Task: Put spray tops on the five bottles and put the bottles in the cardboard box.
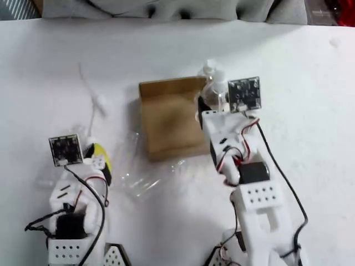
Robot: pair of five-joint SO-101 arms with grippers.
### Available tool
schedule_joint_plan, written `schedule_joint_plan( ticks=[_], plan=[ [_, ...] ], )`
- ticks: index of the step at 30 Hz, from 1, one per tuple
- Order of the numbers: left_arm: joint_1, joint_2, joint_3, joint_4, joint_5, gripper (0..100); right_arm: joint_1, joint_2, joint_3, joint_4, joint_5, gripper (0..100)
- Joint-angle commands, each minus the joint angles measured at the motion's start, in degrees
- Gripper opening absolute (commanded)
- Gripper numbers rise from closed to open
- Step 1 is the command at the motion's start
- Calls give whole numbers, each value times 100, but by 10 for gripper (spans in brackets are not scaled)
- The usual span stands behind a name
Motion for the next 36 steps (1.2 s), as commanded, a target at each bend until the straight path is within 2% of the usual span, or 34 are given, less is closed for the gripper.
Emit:
schedule_joint_plan(
  ticks=[1,8,13,27,36],
  plan=[
    [-48,-57,-9,18,-35,24,66,514,-255,-532,70,15],
    [-48,-57,-9,18,-44,24,154,1604,-273,-1552,88,15],
    [-48,-57,-9,18,-44,24,163,2088,-273,-1938,765,15],
    [-48,-57,-9,-26,-44,24,171,3231,-281,-2897,818,15],
    [-31,-57,-9,-35,-44,24,338,3538,-264,-3037,818,15]
  ],
)
